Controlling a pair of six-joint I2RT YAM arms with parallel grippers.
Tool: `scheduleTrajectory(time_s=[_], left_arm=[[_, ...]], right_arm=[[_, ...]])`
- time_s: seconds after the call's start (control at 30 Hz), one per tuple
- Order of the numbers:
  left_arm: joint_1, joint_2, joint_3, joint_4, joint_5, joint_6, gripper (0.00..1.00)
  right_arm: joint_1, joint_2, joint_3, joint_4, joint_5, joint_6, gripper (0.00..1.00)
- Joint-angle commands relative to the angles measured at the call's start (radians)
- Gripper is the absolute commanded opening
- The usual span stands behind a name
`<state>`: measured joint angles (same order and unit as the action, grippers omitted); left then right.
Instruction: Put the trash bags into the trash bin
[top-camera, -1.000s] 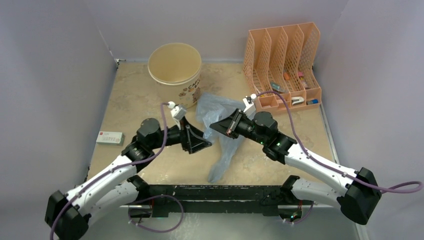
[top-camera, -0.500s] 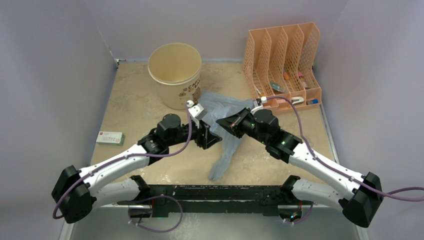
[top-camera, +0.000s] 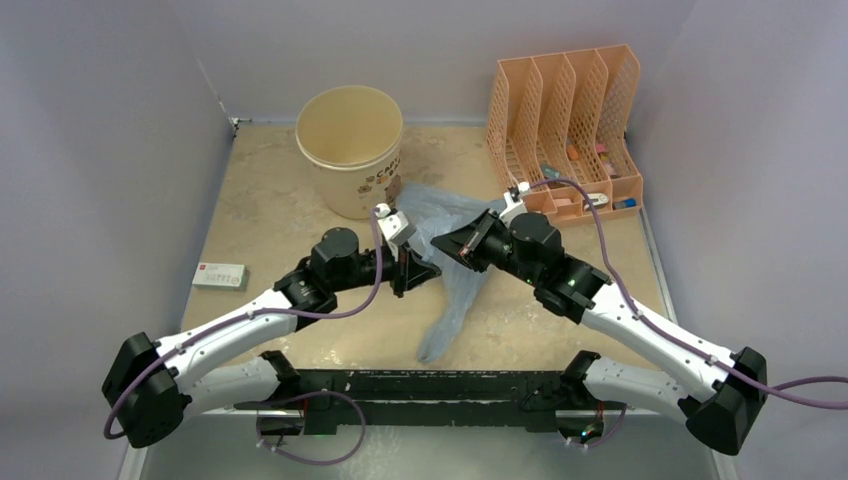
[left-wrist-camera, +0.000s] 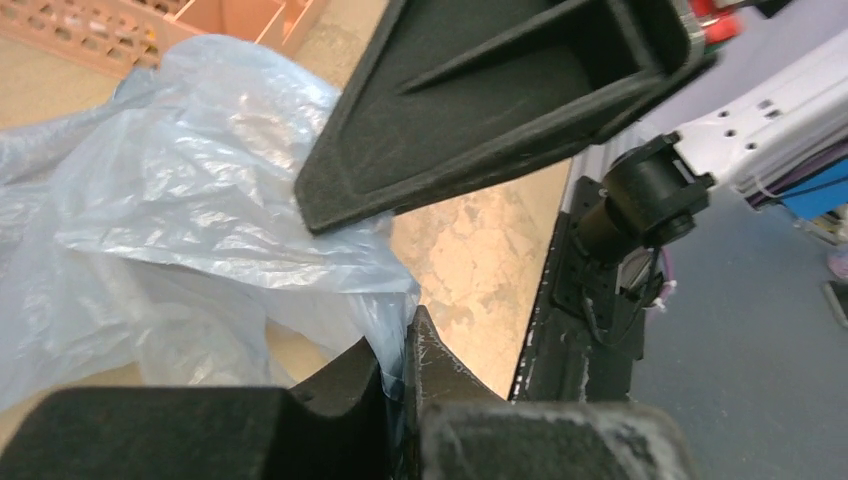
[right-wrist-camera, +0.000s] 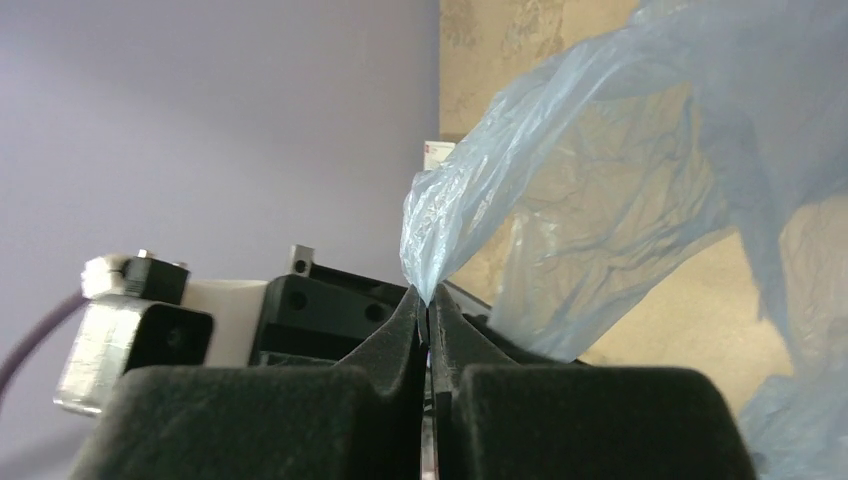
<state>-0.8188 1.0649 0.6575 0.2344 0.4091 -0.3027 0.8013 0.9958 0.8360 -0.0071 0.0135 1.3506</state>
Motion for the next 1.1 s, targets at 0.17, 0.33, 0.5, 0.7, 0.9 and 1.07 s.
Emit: scheduleTrajectory(time_s=[0.17, 0.33, 0.5, 0.7, 0.9, 1.07], left_arm=[[-0.005, -0.011, -0.003, -0.030, 0.372, -0.068, 0.00], [-0.001, 0.025, -0.009, -0.013, 0.476, -0.115, 0.00], [0.041, -0.049, -0.069, -0.035, 0.318, -0.174, 0.00], [0.098, -0.153, -0.147, -0.108, 0.172, -0.225, 0.00], [0.098, -0.161, -0.224, -0.078, 0.197, -0.258, 0.00], [0.097, -0.216, -0.285, -0.073, 0.098, -0.329, 0.00]], right_arm=[[-0.005, 0.088, 0.156, 0.025, -0.050, -0.365, 0.00], [-0.005, 0.156, 0.254, -0.075, -0.035, -0.471, 0.00], [-0.005, 0.155, 0.297, -0.158, -0.033, -0.569, 0.27], [-0.005, 0.041, 0.137, -0.204, -0.042, -0.597, 0.51], [-0.003, -0.031, -0.108, -0.124, -0.181, -0.583, 0.75], [0.118, 0.024, -0.206, -0.143, -0.031, -0.427, 0.76]])
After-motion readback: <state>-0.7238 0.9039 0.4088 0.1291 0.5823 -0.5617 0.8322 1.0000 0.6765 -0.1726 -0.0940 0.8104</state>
